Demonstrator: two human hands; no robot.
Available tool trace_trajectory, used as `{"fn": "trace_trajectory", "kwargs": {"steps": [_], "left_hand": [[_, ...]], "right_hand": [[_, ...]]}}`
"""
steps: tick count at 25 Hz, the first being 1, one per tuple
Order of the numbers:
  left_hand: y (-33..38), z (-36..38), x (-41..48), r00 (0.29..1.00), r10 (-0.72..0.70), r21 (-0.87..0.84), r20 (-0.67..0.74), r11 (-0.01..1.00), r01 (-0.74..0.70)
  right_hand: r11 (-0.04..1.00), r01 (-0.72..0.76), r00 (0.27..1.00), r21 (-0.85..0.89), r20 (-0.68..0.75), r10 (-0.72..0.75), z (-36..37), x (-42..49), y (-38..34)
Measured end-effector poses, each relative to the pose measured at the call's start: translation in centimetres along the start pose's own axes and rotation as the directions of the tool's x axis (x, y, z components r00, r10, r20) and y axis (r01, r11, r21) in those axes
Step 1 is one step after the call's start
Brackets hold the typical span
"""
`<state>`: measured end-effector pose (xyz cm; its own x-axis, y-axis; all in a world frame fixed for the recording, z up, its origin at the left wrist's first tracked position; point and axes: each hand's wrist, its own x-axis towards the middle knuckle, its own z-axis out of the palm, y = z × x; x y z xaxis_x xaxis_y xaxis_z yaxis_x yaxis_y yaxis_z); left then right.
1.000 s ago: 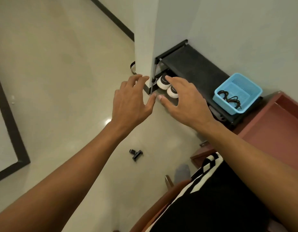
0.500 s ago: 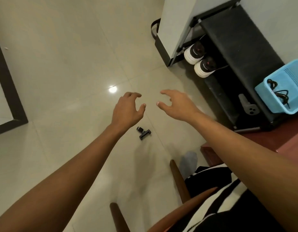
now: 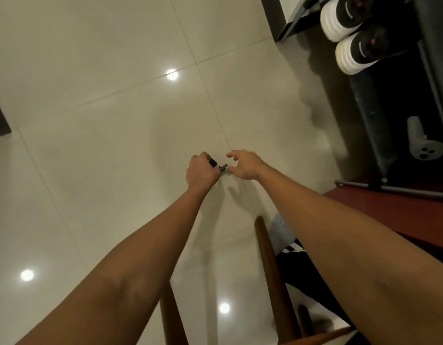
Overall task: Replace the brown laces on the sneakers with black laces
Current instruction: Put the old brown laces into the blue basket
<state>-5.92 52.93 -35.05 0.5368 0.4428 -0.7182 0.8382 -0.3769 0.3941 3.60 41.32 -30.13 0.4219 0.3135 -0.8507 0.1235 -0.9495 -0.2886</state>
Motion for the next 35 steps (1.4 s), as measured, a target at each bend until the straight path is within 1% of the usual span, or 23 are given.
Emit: {"fn": "trace_trajectory", "kwargs": {"steps": [5,7,11,16,18,20,22,25,29,32,35], "left_hand": [[-1.3,2.5,0.9,0.999,-0.017,0.07,0.039,0.997,0.014],[-1.5,3.1,0.9,0.999,-0.022,0.08,0.025,0.997,0.02],[-1.9,4.2,0.7,1.0,0.013,0.033,-0.011,0.999,-0.013],[-1.6,3.8,0.3,0.992,0.038,-0.057,-0.122,0.997,-0.046],[-0.9,3.1,-0.1,0.986,0.057,-0.081,-0.155,0.994,-0.07],[0.3,1.9,-0.3,0.978,0.092,-0.086,-0.188,0.99,-0.11],[2.0,0.5,-0.6,0.966,0.148,-0.087,-0.212,0.982,-0.169],[5.5,-2.0,-1.2,0.935,0.241,-0.049,-0.258,0.964,-0.262],[11.9,-5.7,-3.3,0.872,0.385,0.006,-0.304,0.916,-0.402],[17.2,-8.2,-6.3,0.823,0.475,0.035,-0.311,0.871,-0.489],[22.2,-10.0,-9.9,0.764,0.55,0.065,-0.338,0.823,-0.564]], "right_hand": [[1.0,0.011,0.999,0.021,0.052,-0.012,3.2,2.7,0.6],[0.999,0.019,0.996,0.03,0.09,-0.022,4.1,3.2,1.1],[0.998,0.025,0.992,0.065,0.12,-0.033,4.9,3.3,1.7],[0.991,0.018,0.997,0.134,0.072,-0.028,3.6,2.7,0.8],[0.988,0.018,1.0,0.15,0.015,-0.021,2.7,2.2,0.5],[0.984,0.014,0.996,0.177,-0.092,0.003,1.4,1.8,0.2],[0.981,0.012,0.976,0.195,-0.213,0.03,-0.1,1.0,-0.1],[0.989,0.035,0.933,0.143,-0.358,0.019,-3.7,-0.7,-0.7],[0.995,0.08,0.854,0.053,-0.518,-0.041,-10.3,-4.1,-0.4],[0.99,0.129,0.792,0.054,-0.607,-0.071,-15.2,-8.3,1.0],[0.983,0.182,0.695,0.009,-0.709,-0.122,-19.3,-12.8,2.7]]}}
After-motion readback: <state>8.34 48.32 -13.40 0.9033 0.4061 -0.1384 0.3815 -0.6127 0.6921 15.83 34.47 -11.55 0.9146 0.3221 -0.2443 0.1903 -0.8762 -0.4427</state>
